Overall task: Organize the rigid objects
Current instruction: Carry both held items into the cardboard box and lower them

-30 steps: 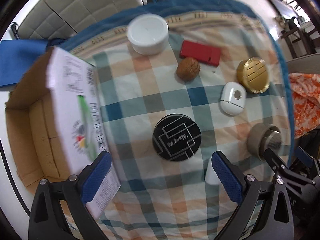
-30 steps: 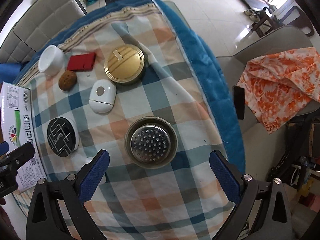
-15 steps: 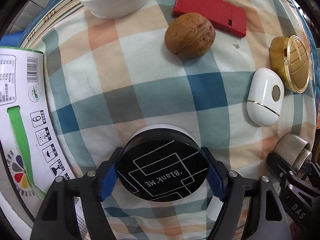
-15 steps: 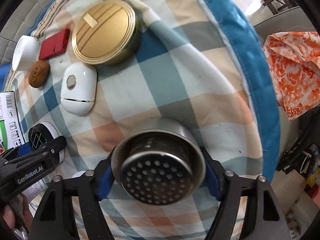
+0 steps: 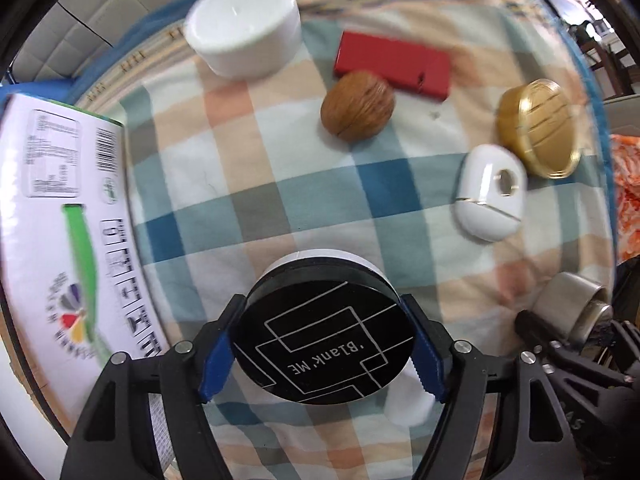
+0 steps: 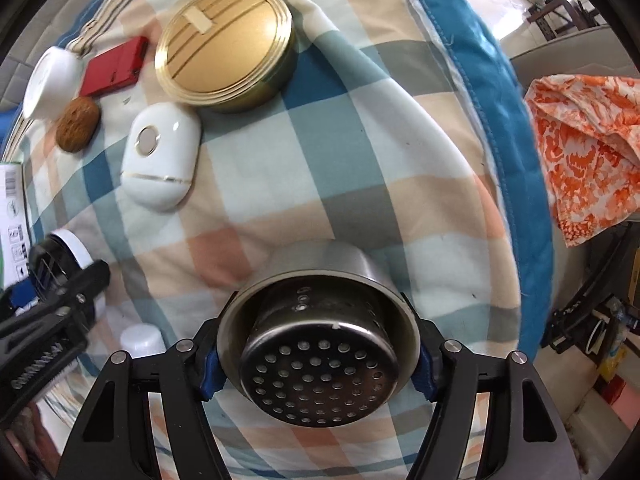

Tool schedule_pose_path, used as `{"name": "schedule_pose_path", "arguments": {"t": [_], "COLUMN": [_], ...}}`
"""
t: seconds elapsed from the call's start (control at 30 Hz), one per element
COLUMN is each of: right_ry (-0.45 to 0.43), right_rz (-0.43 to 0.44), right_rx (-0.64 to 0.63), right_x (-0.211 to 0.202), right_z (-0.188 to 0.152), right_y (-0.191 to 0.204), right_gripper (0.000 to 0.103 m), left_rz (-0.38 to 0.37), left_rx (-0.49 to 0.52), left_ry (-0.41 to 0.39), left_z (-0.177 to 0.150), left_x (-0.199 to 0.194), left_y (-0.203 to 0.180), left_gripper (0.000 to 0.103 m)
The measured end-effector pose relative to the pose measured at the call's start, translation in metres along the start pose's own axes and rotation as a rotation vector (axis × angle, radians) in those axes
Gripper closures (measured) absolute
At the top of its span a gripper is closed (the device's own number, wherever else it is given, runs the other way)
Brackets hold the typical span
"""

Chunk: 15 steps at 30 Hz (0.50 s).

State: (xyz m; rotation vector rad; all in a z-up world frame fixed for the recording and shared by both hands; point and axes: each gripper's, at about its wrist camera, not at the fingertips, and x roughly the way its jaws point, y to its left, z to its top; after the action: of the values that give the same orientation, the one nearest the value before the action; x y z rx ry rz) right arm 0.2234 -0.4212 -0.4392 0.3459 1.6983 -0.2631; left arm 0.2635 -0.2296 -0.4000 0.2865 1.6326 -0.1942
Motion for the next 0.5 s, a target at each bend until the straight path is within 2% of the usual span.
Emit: {"name": "schedule_pose_path", "arguments": {"t": [0.27,0.5], "right_ry": [-0.111,-0.228], "right_rz": [0.022,0.043], "right_rx": [-0.085,-0.176], "right_x": [-0.062,-0.137], "right_z": [-0.037,-0.083], "right_y": [0.037,0.092], "right_gripper": [0.03,0.03], "left_rz": [-0.055,-0.071], "left_rx": [-0.042,-0.078], "left_ry": [-0.14,-0.234], "left_z": [-0.042,-0.036], "left_x": [-0.07,-0.145], "left_y": [0.036,0.051], "left_gripper": [0.03,0.03]}}
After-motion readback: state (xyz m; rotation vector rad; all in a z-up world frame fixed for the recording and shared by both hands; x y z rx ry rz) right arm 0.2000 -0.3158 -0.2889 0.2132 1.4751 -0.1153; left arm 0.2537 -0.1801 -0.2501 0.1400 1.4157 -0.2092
